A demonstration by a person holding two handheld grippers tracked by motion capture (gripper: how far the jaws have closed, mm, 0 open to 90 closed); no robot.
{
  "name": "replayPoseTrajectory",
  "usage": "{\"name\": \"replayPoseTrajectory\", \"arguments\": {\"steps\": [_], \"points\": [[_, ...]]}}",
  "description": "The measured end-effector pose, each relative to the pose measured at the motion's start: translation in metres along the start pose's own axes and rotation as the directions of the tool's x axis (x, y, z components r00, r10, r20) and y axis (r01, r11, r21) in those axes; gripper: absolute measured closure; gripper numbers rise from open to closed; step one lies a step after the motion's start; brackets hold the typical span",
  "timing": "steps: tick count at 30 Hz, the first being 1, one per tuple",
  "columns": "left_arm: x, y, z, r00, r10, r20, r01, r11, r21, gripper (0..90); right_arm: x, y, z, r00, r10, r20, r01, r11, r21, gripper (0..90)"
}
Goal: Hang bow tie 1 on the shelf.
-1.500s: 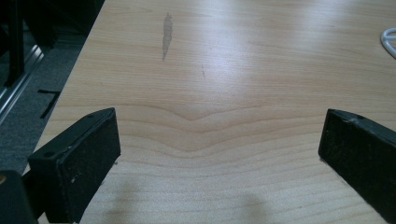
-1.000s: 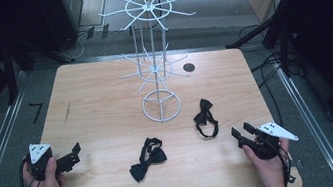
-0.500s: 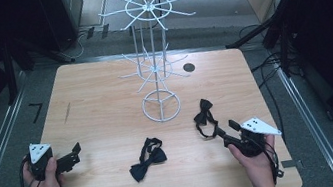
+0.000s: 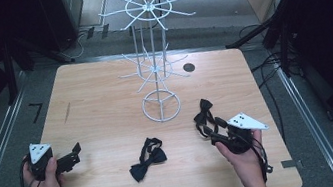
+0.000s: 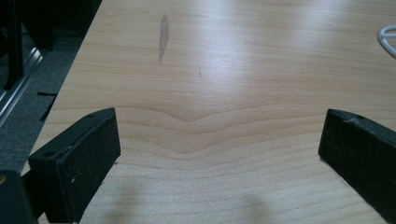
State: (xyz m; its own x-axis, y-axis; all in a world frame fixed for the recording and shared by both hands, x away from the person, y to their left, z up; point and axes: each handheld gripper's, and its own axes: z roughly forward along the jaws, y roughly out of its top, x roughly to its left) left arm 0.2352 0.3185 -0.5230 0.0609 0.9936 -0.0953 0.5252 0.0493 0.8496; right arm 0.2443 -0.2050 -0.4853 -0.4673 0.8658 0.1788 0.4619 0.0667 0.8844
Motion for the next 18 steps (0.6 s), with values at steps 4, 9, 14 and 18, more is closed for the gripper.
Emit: {"name": "replayPoseTrajectory", "arguments": {"steps": [4,9,14,18], "points": [[0.000,0.000,0.000,1.0000,0.000,0.001,0.000,1.0000,0.000,0.0,0.005,0.003,0.004,0.9999,-0.002,-0.010,0.002,1.000,0.002,45.9],[0.000,0.000,0.000,1.0000,-0.002,0.002,0.002,1.0000,-0.001,0.0,0.010,0.005,0.009,0.9998,-0.008,-0.016,0.008,1.000,0.005,46.0],[0.000,0.000,0.000,1.0000,0.000,0.002,0.000,1.0000,0.001,0.0,0.016,0.008,0.016,0.9995,-0.020,-0.026,0.020,1.000,0.012,46.1],[0.000,0.000,0.000,1.0000,0.000,0.002,0.000,1.0000,0.001,0.0,0.022,0.010,0.021,0.9989,-0.027,-0.039,0.027,1.000,0.016,46.2]]}}
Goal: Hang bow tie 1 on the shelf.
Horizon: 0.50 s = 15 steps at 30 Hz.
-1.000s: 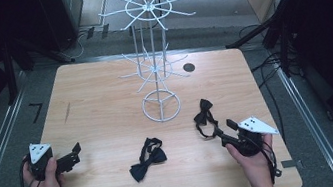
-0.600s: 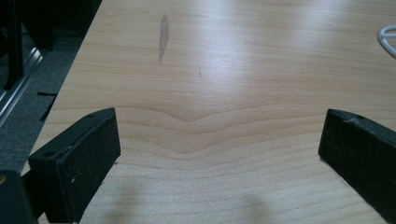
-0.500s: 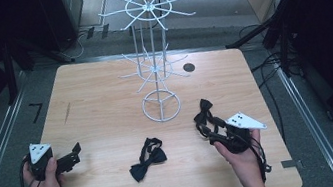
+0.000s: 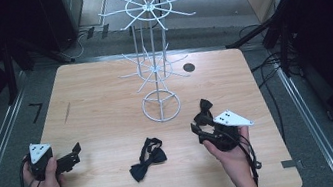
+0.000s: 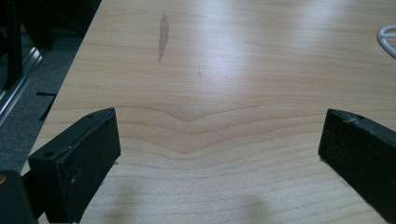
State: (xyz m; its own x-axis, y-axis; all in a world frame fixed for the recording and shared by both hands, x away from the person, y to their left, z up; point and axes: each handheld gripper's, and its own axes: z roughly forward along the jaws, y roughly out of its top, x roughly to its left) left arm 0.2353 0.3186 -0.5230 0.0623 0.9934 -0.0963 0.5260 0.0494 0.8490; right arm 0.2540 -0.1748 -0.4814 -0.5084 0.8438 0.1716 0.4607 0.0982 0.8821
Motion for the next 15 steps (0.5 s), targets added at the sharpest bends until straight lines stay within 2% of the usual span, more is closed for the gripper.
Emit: {"name": "replayPoseTrajectory", "arguments": {"steps": [15], "points": [[0.000,0.000,0.000,1.0000,-0.001,0.002,0.001,1.0000,-0.001,0.0,0.022,0.004,0.024,0.9988,-0.030,-0.039,0.030,0.999,0.019,46.8]]}}
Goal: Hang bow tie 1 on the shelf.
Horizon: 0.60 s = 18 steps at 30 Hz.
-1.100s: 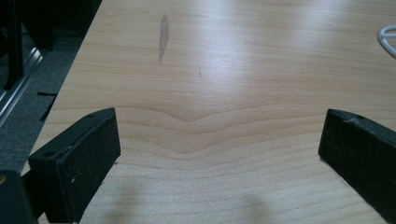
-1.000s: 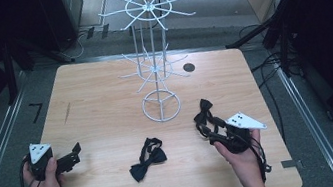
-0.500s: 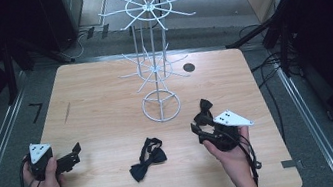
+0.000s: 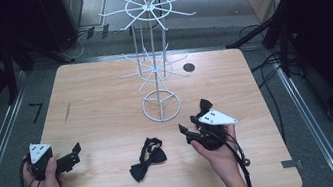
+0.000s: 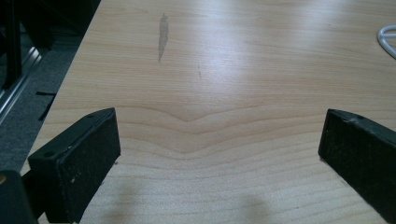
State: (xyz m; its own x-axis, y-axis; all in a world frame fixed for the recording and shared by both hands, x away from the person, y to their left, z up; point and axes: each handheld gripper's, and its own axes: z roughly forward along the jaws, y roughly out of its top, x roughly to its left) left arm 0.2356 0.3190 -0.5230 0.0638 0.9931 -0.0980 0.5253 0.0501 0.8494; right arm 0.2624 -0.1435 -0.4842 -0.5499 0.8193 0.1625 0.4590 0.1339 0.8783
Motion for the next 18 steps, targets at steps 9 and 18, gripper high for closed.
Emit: {"name": "replayPoseTrajectory", "arguments": {"steps": [9,18], "points": [[0.000,0.000,0.000,1.0000,0.002,0.000,-0.002,1.0000,0.000,0.0,0.006,-0.001,0.010,0.9994,0.007,-0.032,-0.007,1.000,0.009,50.0],[0.000,0.001,0.001,1.0000,0.000,0.001,0.000,1.0000,-0.001,0.0,0.016,-0.002,0.026,0.9973,0.008,-0.074,-0.006,0.999,0.035,53.2]]}}
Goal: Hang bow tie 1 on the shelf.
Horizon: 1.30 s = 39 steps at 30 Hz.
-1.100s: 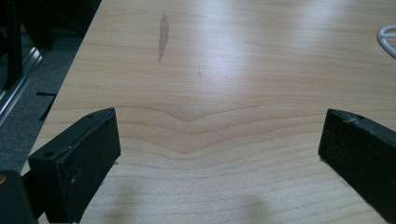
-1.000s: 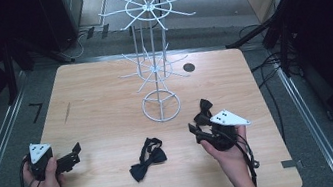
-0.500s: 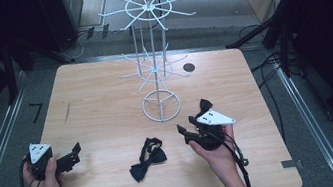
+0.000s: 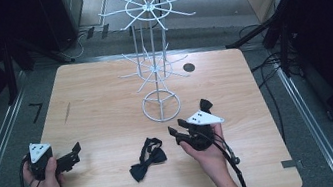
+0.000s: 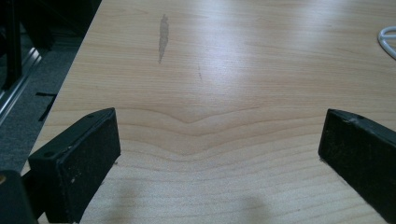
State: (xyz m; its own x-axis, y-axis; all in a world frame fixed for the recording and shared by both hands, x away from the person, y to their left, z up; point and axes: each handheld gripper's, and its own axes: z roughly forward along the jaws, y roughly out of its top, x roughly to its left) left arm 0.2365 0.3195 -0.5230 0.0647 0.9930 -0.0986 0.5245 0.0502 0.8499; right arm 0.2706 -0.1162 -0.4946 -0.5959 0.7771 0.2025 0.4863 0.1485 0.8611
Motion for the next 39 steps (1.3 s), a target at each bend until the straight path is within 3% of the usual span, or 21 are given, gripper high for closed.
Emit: {"name": "replayPoseTrajectory", "arguments": {"steps": [15,27,39], "points": [[0.001,0.000,0.000,1.0000,-0.006,0.004,0.006,1.0000,0.002,0.0,0.019,-0.001,0.033,0.9985,-0.050,-0.020,0.051,0.997,0.057,55.3],[0.001,0.000,0.000,1.0000,-0.008,0.001,0.008,1.0000,-0.002,0.0,0.023,-0.013,0.058,0.9994,-0.020,-0.029,0.023,0.993,0.117,59.0],[0.001,0.000,0.000,1.0000,-0.007,0.001,0.007,1.0000,-0.003,0.0,0.025,-0.025,0.060,0.9976,-0.062,-0.032,0.066,0.981,0.183,63.6]]}}
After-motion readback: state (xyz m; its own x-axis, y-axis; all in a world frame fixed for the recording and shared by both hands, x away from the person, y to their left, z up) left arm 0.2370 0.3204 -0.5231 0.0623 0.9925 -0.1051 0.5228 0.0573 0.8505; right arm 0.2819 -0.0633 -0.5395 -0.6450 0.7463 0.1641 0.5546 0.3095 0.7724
